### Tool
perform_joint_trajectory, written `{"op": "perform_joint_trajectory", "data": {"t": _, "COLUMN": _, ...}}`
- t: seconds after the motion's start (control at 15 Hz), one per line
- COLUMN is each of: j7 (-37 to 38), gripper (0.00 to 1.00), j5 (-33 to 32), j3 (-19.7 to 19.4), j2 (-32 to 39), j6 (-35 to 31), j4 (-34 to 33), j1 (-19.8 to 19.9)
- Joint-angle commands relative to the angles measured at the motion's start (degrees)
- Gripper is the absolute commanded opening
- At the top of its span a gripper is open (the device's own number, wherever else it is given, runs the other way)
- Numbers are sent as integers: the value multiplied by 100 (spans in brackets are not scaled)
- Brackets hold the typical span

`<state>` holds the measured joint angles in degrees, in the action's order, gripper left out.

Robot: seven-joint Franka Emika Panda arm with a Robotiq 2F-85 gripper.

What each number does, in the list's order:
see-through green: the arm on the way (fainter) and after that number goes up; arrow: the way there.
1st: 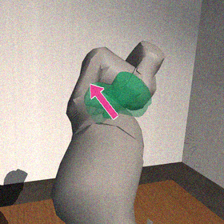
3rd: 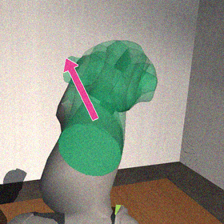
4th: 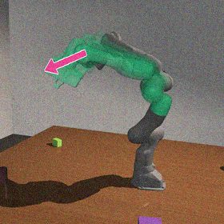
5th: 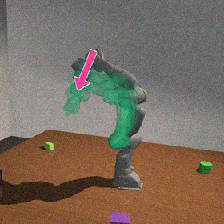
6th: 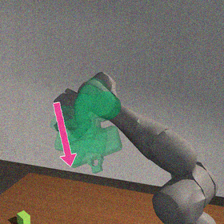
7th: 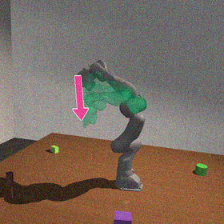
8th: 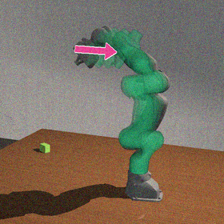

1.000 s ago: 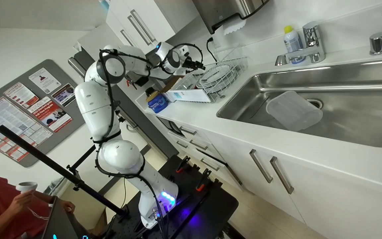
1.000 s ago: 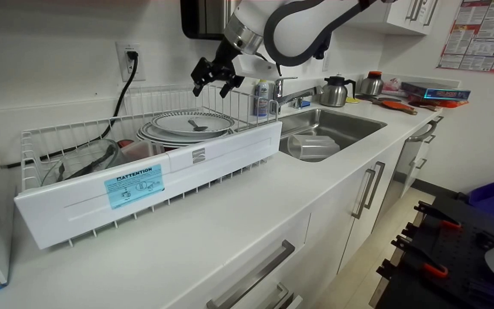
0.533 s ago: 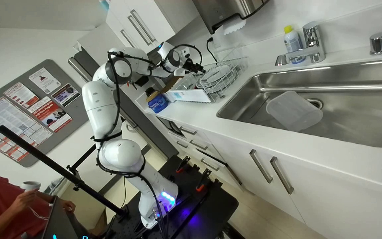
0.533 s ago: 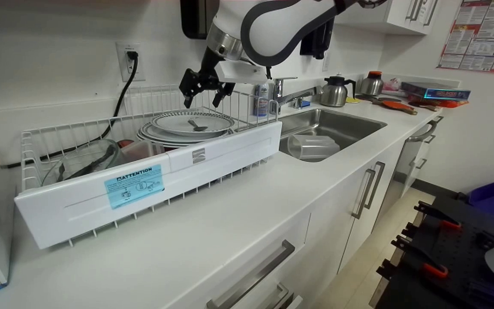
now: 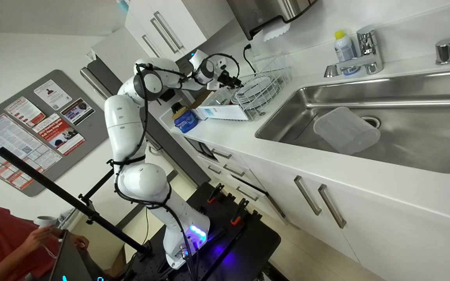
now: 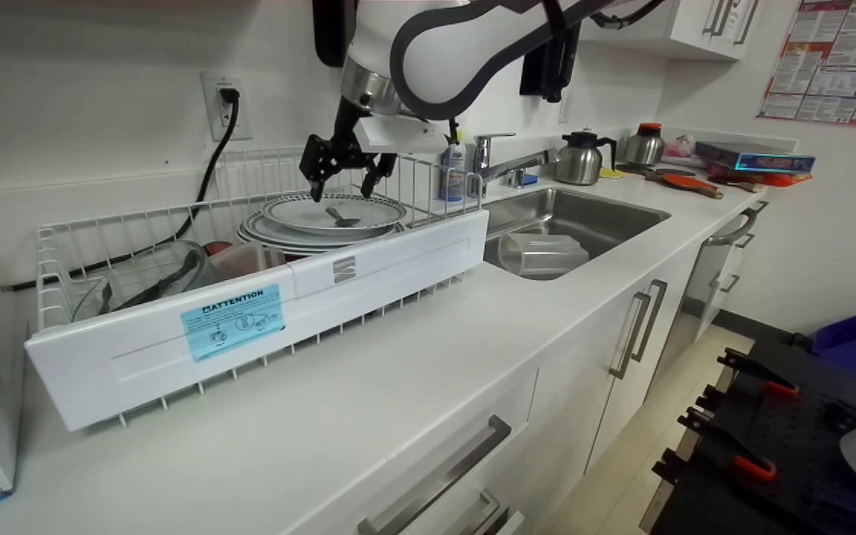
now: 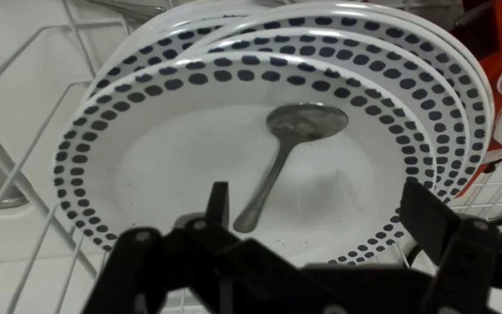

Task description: Put the spoon on the plate in the sink

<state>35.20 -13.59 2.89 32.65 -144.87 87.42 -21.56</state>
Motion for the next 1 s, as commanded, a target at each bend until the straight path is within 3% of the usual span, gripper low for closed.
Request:
{"op": "perform_joint_trajectory", "data": {"t": 0.0, "j7": -107, "gripper": 100, "j5": 153, "j3": -135, "j2": 354, "j6": 268, "j4": -518, "j1": -80}}
{"op": "perform_joint_trajectory", "data": {"t": 0.27, "j7": -80, "gripper": 100, "j5": 162, "j3": -238, "j2": 646, "j6": 194, "j4": -795, "j1": -89}}
{"op": "perform_joint_trajectory", "data": {"t": 0.6, "j7": -78, "gripper": 80, "j5": 188, "j3": -319, "j2": 927, "j6": 273, "j4": -1127, "j1": -114}}
{"op": "perform_joint_trajectory", "data": {"t": 0.93, "j7": -78, "gripper": 75, "j5": 227, "j3": -359, "j2": 1089, "j6": 333, "j4": -1336, "j1": -145}}
